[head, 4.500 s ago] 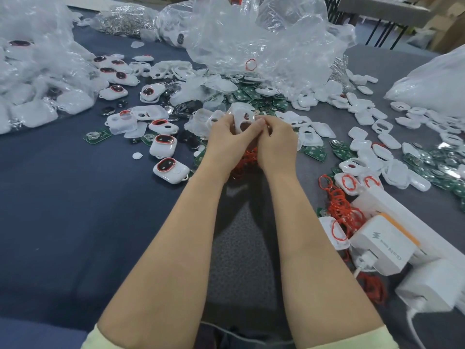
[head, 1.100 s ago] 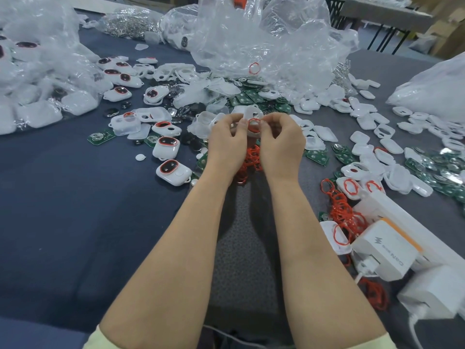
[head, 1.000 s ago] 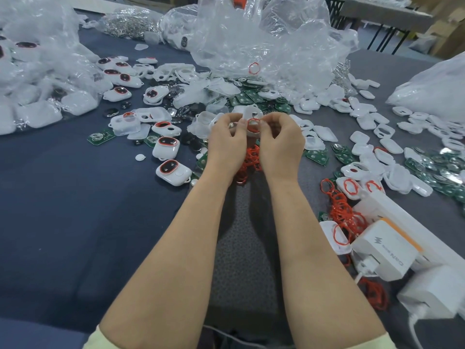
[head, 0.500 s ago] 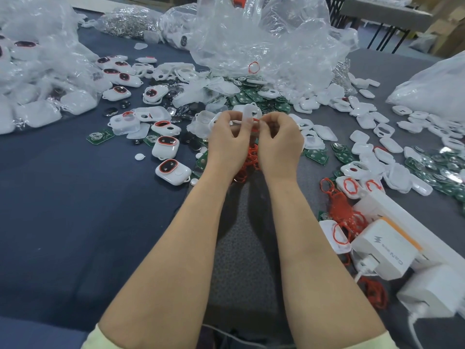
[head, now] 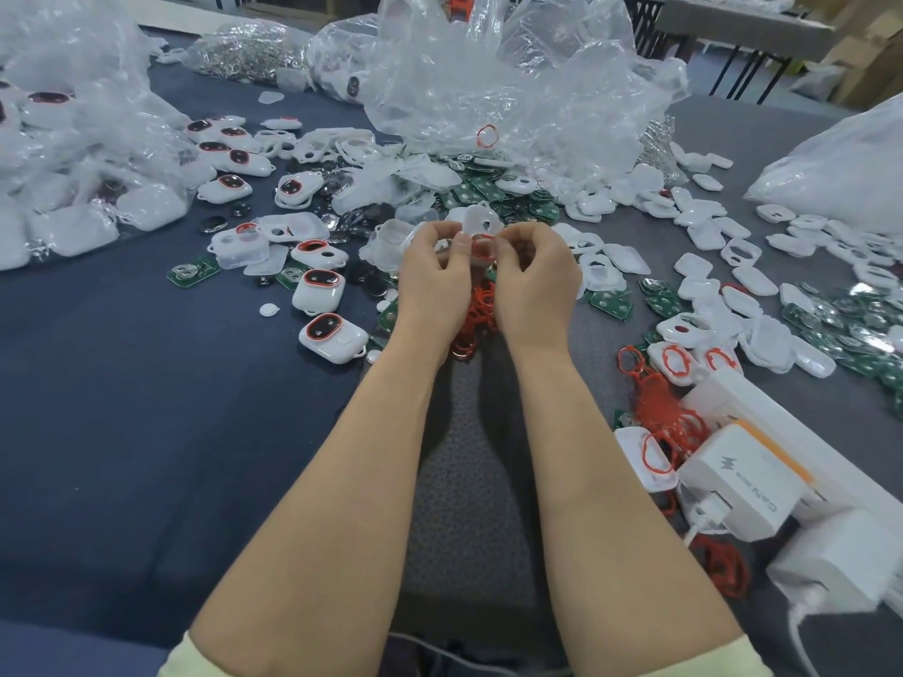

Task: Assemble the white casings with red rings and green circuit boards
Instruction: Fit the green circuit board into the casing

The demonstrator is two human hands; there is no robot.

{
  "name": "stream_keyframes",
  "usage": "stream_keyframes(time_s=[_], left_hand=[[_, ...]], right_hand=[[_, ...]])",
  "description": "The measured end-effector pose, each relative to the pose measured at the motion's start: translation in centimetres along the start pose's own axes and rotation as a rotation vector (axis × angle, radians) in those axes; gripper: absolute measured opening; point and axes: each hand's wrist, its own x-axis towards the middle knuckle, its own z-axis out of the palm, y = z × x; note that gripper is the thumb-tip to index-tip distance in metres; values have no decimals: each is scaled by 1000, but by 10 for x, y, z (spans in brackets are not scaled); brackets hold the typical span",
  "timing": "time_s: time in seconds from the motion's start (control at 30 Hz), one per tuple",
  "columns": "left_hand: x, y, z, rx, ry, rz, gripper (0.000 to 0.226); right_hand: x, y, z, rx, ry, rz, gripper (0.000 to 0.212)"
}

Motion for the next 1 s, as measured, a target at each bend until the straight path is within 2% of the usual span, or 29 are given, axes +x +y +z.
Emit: stream_keyframes(time_s=[0.3, 0.6, 0.77, 1.0], left_hand=[[1, 0, 0, 6, -18, -3, 18], [3, -1, -1, 67, -19, 15, 7], [2, -1, 0, 88, 3, 37, 11], [0, -4, -2, 84, -47, 104, 11]], right_hand=[[1, 1, 0, 17, -17, 0, 6], [0, 0, 0, 11, -8, -5, 7], [0, 0, 0, 10, -5, -4, 8], [-1, 1, 1, -19, -3, -14, 9]])
